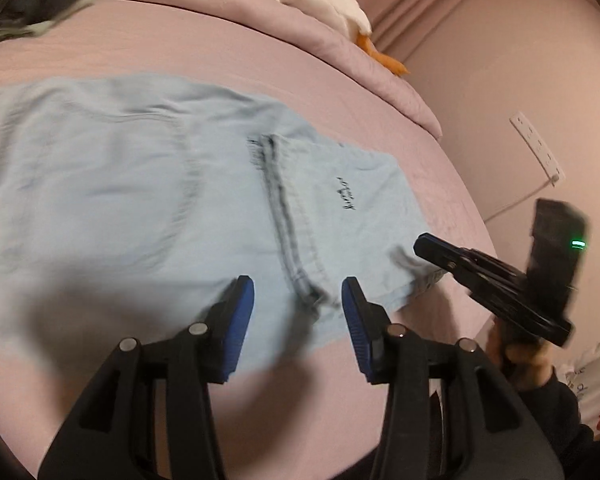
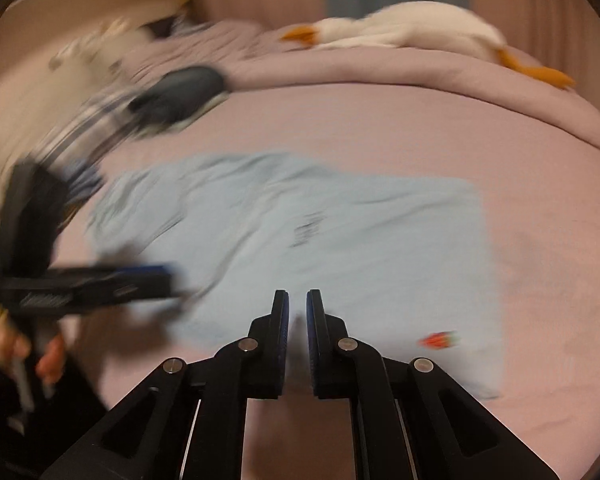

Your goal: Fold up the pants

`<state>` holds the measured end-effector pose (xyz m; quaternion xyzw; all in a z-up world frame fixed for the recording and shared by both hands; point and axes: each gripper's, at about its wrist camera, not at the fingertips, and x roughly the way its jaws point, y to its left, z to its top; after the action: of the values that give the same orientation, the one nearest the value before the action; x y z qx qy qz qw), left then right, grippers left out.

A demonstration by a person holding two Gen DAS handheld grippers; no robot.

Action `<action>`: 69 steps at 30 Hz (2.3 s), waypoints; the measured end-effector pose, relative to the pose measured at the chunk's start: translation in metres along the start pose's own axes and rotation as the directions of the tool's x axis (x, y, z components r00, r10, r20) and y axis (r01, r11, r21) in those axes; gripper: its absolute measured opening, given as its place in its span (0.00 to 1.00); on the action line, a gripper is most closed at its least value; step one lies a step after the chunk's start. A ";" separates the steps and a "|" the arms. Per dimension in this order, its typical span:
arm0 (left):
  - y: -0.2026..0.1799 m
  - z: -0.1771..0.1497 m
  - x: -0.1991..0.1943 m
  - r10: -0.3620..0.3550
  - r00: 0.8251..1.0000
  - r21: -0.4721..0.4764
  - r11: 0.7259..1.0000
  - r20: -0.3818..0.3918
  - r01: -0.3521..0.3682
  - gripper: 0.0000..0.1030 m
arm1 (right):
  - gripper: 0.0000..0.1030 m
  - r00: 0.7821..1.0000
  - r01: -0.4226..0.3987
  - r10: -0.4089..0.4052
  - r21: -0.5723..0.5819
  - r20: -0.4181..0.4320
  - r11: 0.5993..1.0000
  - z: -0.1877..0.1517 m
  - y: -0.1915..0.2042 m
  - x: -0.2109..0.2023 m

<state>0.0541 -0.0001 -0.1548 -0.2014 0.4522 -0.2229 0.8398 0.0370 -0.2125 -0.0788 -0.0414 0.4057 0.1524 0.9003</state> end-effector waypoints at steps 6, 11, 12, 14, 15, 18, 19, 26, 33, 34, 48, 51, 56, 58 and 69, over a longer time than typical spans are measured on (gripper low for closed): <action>0.045 -0.025 -0.064 0.063 0.996 -0.144 0.988 0.062 -0.053 0.50 | 0.07 0.995 0.068 -0.065 0.039 -0.080 0.997 -0.018 -0.005 0.026; 0.082 -0.046 -0.098 0.092 0.991 -0.320 0.946 0.094 -0.058 0.56 | 0.07 1.000 0.016 -0.016 0.015 -0.007 1.000 -0.006 0.024 0.018; 0.089 -0.049 -0.099 0.091 0.991 -0.360 0.932 0.095 -0.051 0.56 | 0.07 1.000 0.002 -0.002 0.006 -0.004 1.000 -0.004 0.030 0.019; 0.098 -0.050 -0.097 0.068 0.993 -0.424 0.905 0.101 -0.018 0.56 | 0.07 0.999 -0.048 0.048 0.004 0.006 0.999 0.001 0.044 0.025; 0.102 -0.049 -0.096 0.065 0.991 -0.443 0.896 0.121 -0.005 0.56 | 0.07 0.998 -0.063 0.062 0.002 0.009 0.998 0.002 0.048 0.026; 0.111 -0.045 -0.095 0.067 0.984 -0.495 0.869 0.162 0.022 0.56 | 0.07 0.995 -0.099 0.099 -0.006 0.017 0.995 0.004 0.064 0.033; 0.120 -0.045 -0.097 0.065 0.980 -0.520 0.853 0.186 0.042 0.56 | 0.07 0.994 -0.109 0.109 -0.008 0.019 0.994 0.004 0.068 0.033; 0.126 -0.027 -0.096 0.139 0.942 -0.565 0.823 0.304 0.061 0.56 | 0.07 0.988 -0.154 0.154 -0.003 0.026 0.988 0.008 0.081 0.037; 0.127 0.006 -0.085 0.179 0.949 -0.516 0.856 0.260 -0.020 0.26 | 0.07 0.990 -0.142 0.143 0.037 -0.014 0.989 0.031 0.085 0.065; 0.126 0.006 -0.086 0.167 0.949 -0.503 0.864 0.267 -0.011 0.25 | 0.07 0.991 -0.130 0.131 0.035 -0.025 0.991 0.036 0.085 0.071; 0.103 0.009 -0.098 0.147 0.938 -0.345 0.938 0.313 -0.032 0.22 | 0.07 0.970 0.047 -0.056 -0.045 -0.237 0.998 0.102 0.097 0.166; 0.100 0.009 -0.099 0.149 0.938 -0.335 0.942 0.313 -0.038 0.22 | 0.07 0.969 0.052 -0.066 -0.068 -0.239 0.996 0.086 0.109 0.140; 0.090 0.013 -0.097 0.167 0.937 -0.305 0.950 0.307 -0.070 0.22 | 0.07 0.959 0.045 -0.090 -0.169 -0.270 0.985 0.030 0.134 0.114; 0.084 0.016 -0.101 0.172 0.934 -0.287 0.955 0.312 -0.079 0.22 | 0.07 0.959 0.036 -0.079 -0.160 -0.273 0.986 0.026 0.135 0.108; 0.018 0.033 -0.102 0.190 0.923 -0.091 0.981 0.336 -0.169 0.22 | 0.07 0.966 -0.157 0.170 0.081 -0.195 0.984 -0.027 0.100 0.064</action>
<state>0.0357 0.0756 -0.0795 -0.2200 0.3220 -0.0929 0.9161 0.0271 -0.1072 -0.1392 0.0063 0.5015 0.2079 0.8398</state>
